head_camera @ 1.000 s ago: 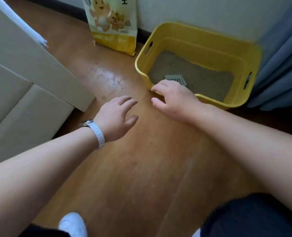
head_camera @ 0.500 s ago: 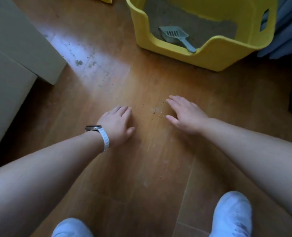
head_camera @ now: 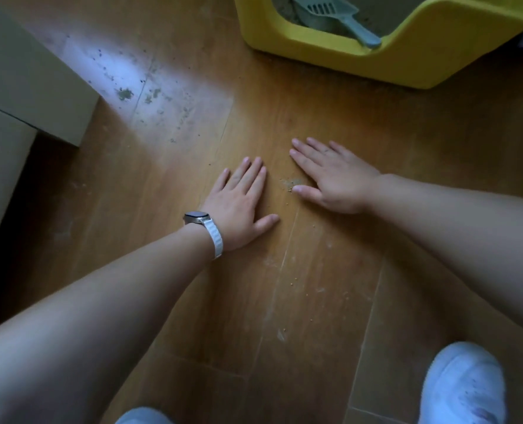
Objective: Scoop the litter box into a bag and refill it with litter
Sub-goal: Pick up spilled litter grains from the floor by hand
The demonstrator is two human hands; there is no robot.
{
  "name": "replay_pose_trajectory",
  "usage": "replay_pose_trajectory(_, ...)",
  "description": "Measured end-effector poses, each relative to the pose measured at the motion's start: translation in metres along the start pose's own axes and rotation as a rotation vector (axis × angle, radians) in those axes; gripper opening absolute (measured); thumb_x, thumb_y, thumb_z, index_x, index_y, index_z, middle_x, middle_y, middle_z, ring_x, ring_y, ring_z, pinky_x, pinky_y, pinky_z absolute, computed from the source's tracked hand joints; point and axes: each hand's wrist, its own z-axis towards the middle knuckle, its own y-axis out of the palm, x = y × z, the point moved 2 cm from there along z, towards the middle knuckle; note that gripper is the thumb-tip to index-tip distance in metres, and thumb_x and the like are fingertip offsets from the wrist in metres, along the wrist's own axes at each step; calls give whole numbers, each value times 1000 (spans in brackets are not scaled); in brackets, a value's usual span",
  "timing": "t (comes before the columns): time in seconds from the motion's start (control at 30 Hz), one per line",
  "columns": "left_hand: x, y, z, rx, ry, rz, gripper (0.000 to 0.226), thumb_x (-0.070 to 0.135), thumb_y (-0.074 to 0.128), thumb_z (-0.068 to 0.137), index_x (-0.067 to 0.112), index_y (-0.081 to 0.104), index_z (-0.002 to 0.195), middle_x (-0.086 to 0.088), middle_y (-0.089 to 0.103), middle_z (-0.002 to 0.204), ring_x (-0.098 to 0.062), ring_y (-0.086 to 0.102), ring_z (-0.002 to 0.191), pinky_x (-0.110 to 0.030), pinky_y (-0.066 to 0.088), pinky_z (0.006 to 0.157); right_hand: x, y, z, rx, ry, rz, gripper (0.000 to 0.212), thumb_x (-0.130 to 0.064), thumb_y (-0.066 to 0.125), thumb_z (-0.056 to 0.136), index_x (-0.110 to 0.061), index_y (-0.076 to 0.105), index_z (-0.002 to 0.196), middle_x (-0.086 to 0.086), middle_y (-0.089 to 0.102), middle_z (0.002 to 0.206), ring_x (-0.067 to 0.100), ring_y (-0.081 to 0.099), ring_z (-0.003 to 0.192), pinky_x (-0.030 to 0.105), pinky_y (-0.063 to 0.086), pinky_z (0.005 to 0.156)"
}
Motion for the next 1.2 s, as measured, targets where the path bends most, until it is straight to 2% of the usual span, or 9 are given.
replay_pose_trajectory(0.27,14,16,-5,-22,332,24,90,69,28,89,11,8,154,-6,3,161,-20,-1,149,-45,6,120,-22,30,-35,62,-83,97,81,-66,13,92,-19,-3,155,-2,-10,162,11,-9,148,36,-3,121)
replay_pose_trajectory(0.37,12,10,-5,23,262,-31,90,69,29,88,11,9,154,-6,4,161,-19,-1,149,-45,6,120,-6,36,-50,132,117,207,76,-63,15,96,-21,-7,155,-5,-15,161,9,-15,147,37,-3,121)
replay_pose_trajectory(0.47,4,-5,12,23,135,-45,96,73,27,86,13,-1,154,-3,-7,161,-17,-10,148,-41,-1,121,4,42,-58,86,246,209,77,-63,16,96,-21,-11,154,-6,-19,160,10,-18,146,37,-7,120)
replay_pose_trajectory(0.63,-2,-18,45,-35,228,116,108,80,29,78,11,-5,153,-6,-8,162,-19,-9,148,-42,3,121,-23,50,-55,36,144,136,79,-66,12,95,-19,-11,154,-4,-21,160,12,-19,147,40,-10,120)
replay_pose_trajectory(0.73,2,-20,53,-78,341,171,106,79,31,80,11,-3,154,-5,-9,162,-17,-10,148,-40,2,121,-40,48,-50,55,109,146,80,-65,12,94,-17,-6,155,-3,-17,162,13,-16,148,43,-7,120)
replay_pose_trajectory(0.9,8,-16,39,-132,513,174,100,75,30,81,14,-2,154,-2,-8,161,-14,-8,148,-36,-1,120,-43,49,-66,133,155,255,80,-64,9,92,-17,-4,155,-5,-13,161,11,-14,148,39,-8,120)
replay_pose_trajectory(1.0,6,-12,15,-135,512,105,99,73,27,80,14,-2,154,-2,-10,160,-13,-8,147,-34,-2,120,-44,64,-88,83,43,174,79,-64,10,92,-16,2,155,-3,-9,162,10,-14,146,43,-2,121)
replay_pose_trajectory(1.1,0,-4,-9,-117,443,84,96,72,26,83,15,-6,153,-1,-12,159,-15,-10,147,-36,-2,120,-40,77,-101,69,-38,114,75,-61,18,97,-15,9,155,0,0,163,15,-4,149,44,3,120)
replay_pose_trajectory(1.2,-7,4,-30,-108,395,88,92,70,26,85,14,-1,153,-5,-3,161,-19,-4,148,-38,-2,120,-37,83,-107,44,-147,23,73,-59,20,99,-12,16,154,3,9,161,18,6,149,43,3,118)
